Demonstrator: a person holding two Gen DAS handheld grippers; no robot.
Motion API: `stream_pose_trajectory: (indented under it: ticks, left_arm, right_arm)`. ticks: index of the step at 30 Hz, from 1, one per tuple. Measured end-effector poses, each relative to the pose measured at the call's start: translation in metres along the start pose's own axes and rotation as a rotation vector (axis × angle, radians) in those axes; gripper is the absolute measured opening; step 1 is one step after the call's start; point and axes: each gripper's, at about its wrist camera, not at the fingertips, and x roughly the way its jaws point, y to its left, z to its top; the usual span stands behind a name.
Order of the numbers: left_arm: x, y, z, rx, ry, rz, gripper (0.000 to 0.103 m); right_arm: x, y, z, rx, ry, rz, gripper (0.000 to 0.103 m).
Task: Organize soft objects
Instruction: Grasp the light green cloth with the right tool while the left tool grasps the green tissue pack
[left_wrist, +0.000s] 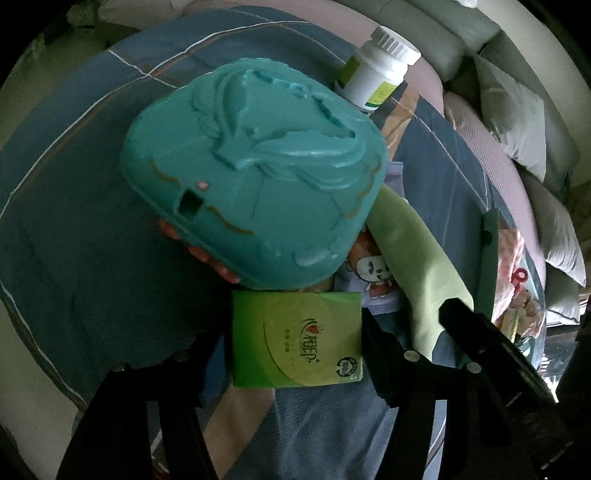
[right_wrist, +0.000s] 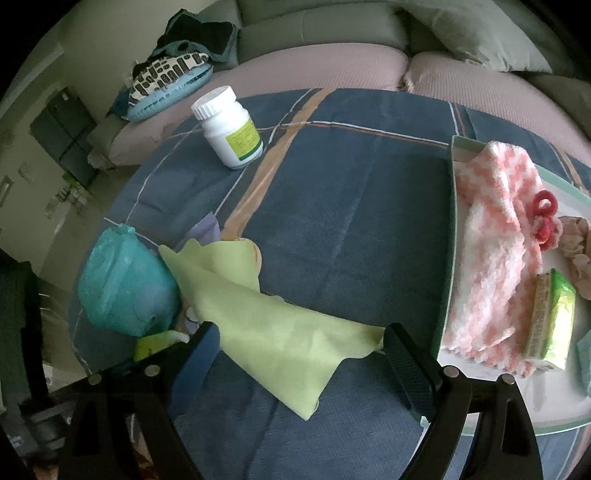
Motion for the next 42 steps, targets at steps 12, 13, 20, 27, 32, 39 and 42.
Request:
stream_pose_trajectory:
  ticks: [12,13,20,27,32,39,42]
  left_arm:
    - [-0.003,0.013,0.001,-0.062,0.007,-0.043,0.066]
    - [-0.003,0.013,0.001,-0.063,0.008,-0.045,0.066]
    - [-0.007,0.018,-0.001,-0.075,0.01,-0.049,0.066]
    - [-0.004,0.018,0.004,-0.077,0.013,-0.052,0.066]
    - [-0.003,0.016,0.005,-0.078,0.014,-0.051,0.066]
    - [-0.003,0.015,0.004,-0.078,0.014,-0.049,0.066]
    - [-0.002,0.014,0.004,-0.076,0.014,-0.048,0.066]
  right_arm:
    - [0.004,0.005,-0.003,-0.036,0.022,-0.029,0.092]
    - [0.006,0.008,-0.004,-0.053,0.029,-0.038,0.092]
    - [0.014,0.013,-0.008,-0.091,0.062,-0.065,0.092]
    - [0.024,0.021,-0.012,-0.142,0.089,-0.114,0.09]
    - [0.026,0.022,-0.013,-0.148,0.094,-0.137,0.077]
    - [0.019,0.01,-0.011,-0.114,0.07,-0.131,0.047]
    - [0.017,0.008,-0.009,-0.098,0.06,-0.132,0.036]
